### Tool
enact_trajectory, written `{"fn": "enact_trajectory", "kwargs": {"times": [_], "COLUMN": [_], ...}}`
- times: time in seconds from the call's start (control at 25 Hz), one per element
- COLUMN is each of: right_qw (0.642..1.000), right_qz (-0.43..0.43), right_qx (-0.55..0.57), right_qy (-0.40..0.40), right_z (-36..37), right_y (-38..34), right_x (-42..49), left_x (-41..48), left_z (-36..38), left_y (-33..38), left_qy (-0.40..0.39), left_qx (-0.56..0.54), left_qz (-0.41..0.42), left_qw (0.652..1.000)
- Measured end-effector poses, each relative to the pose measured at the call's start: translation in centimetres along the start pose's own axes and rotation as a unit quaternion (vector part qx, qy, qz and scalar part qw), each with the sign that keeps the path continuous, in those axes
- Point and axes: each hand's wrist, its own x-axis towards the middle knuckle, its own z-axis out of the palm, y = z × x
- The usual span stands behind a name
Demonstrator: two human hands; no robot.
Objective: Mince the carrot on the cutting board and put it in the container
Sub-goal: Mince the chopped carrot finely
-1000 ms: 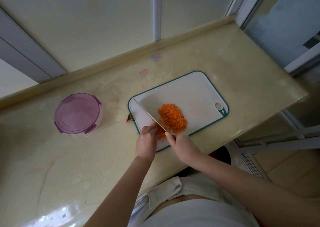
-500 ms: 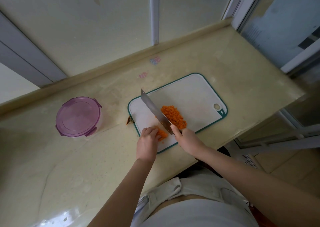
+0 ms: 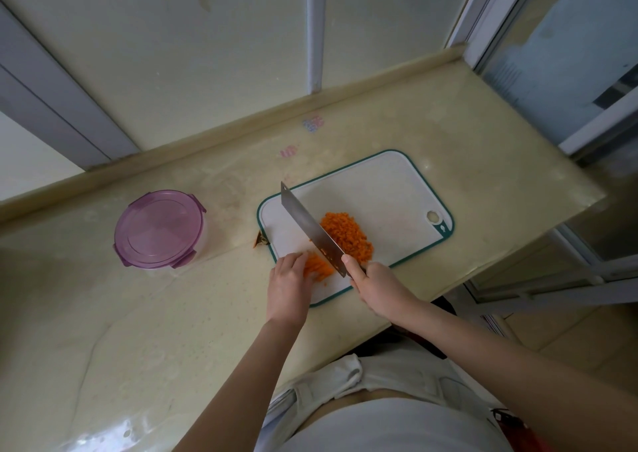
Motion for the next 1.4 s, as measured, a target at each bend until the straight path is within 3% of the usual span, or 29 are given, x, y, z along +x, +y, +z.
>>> {"fn": "enact_trajectory", "kwargs": {"times": [0.64, 1.16, 1.4], "right_qw": [0.995, 0.999, 1.0], "right_qz": [0.02, -0.01, 0.02], "right_qx": [-0.102, -0.033, 0.013], "right_qy": [-0.006, 0.003, 0.013], "right_z": [1.4, 0.2, -1.4], "right_y": [-0.1, -0.3, -0.8], "right_x": [0.3, 2.0, 1.0], "left_x": [1.0, 0.9, 0.8], "left_z": [0.3, 0.1, 0.1], "left_y": [-0.4, -0.2, -0.2], "left_qy": [0.008, 0.01, 0.005], "left_qx": [0.017, -0.005, -0.01], "left_qz": [0.046, 0.022, 0.018], "left_qw": [0.999, 1.0, 1.0]}}
